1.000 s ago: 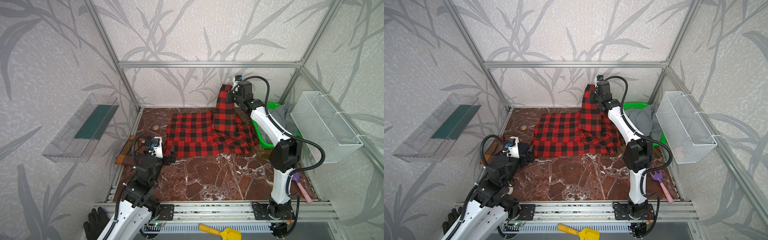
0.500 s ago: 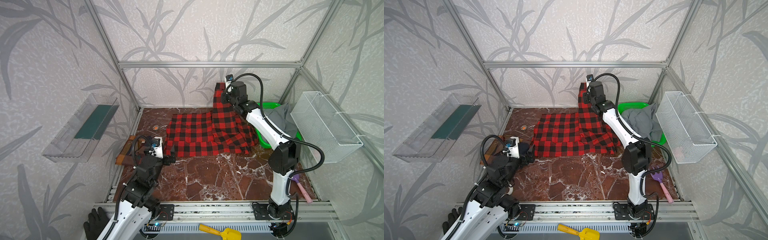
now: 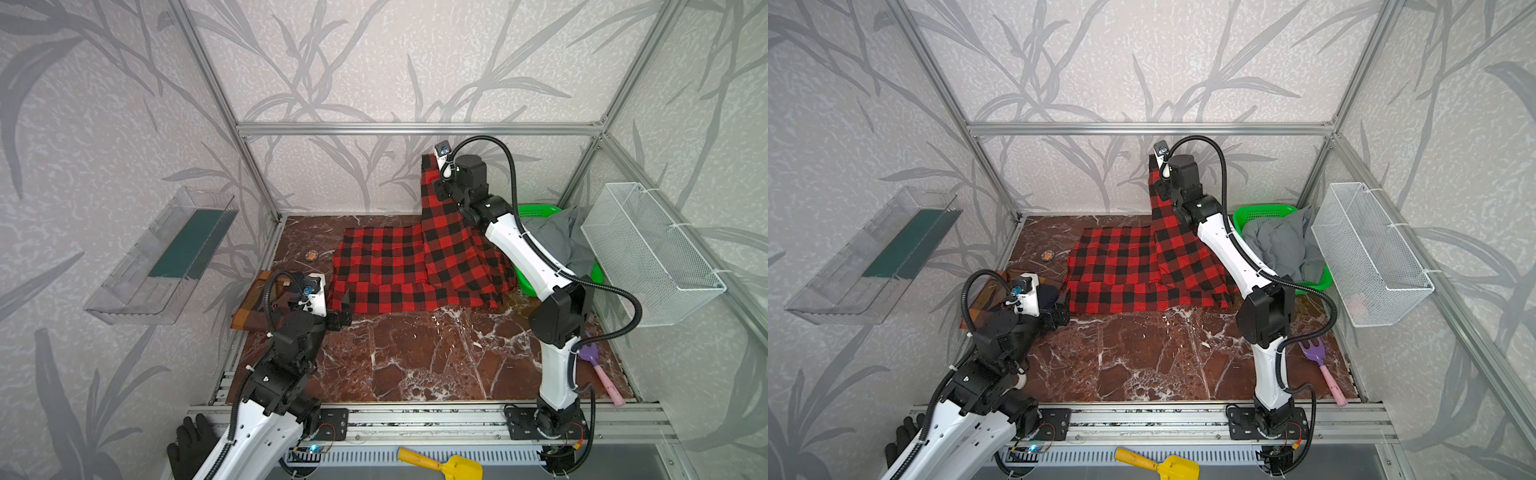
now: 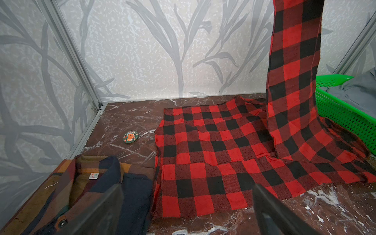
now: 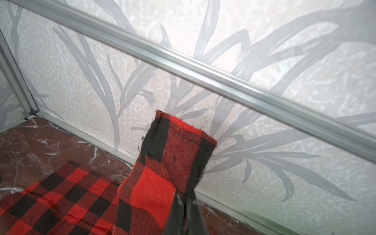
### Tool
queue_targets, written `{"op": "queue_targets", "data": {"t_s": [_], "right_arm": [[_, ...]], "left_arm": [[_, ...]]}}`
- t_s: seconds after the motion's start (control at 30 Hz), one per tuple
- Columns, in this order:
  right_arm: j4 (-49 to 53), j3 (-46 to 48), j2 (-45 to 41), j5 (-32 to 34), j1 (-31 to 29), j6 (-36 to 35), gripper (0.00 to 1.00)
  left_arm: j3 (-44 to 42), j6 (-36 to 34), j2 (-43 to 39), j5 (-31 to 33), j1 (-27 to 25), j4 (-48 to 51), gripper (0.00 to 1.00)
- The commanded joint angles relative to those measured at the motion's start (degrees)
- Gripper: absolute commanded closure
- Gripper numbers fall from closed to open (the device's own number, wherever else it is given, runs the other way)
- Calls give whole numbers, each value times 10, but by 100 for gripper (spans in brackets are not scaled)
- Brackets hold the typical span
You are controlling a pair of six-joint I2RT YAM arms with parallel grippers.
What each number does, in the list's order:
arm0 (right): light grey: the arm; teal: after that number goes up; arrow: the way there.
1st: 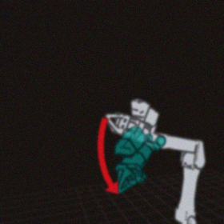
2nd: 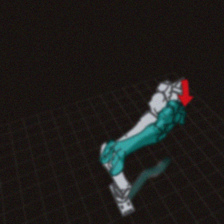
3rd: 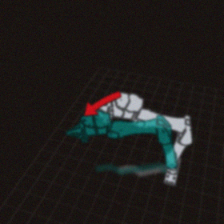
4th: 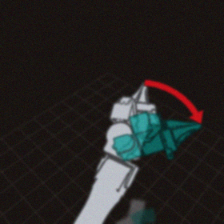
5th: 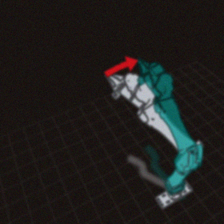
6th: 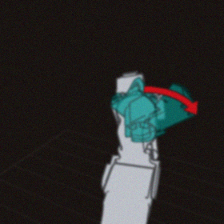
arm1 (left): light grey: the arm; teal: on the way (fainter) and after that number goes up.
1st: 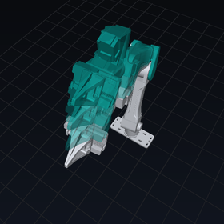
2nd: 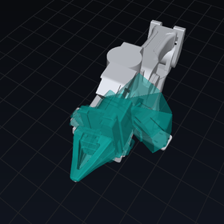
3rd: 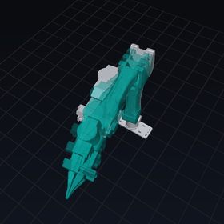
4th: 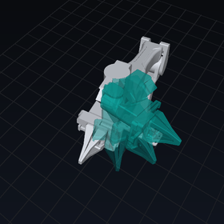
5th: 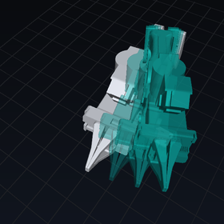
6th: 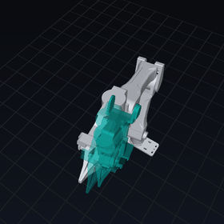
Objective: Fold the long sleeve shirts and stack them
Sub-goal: 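Fold the lifted side across the shirt toward the robot with the right gripper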
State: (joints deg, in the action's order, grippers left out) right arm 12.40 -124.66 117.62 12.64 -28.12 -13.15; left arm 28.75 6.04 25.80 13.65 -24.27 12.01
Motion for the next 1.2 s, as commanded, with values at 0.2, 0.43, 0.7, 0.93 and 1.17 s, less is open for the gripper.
{"op": "queue_targets", "data": {"t_s": [0.2, 0.43, 0.7, 0.93, 1.17], "right_arm": [[40, 24, 22, 38, -33, 16, 100], [0, 138, 4, 67, -49, 48, 100], [-15, 253, -53, 112, -98, 111, 100], [28, 306, -83, 154, -143, 249, 100], [12, 354, -91, 148, -193, 373, 100]], "left_arm": [[-6, -1, -5, 7, -3, -5, 1], [-7, -2, -5, 9, -9, -2, 1], [-8, -2, -5, 8, -10, -5, 1], [-7, -4, -5, 9, -11, -1, 1], [-8, -5, -22, 9, -12, -2, 1]]}}
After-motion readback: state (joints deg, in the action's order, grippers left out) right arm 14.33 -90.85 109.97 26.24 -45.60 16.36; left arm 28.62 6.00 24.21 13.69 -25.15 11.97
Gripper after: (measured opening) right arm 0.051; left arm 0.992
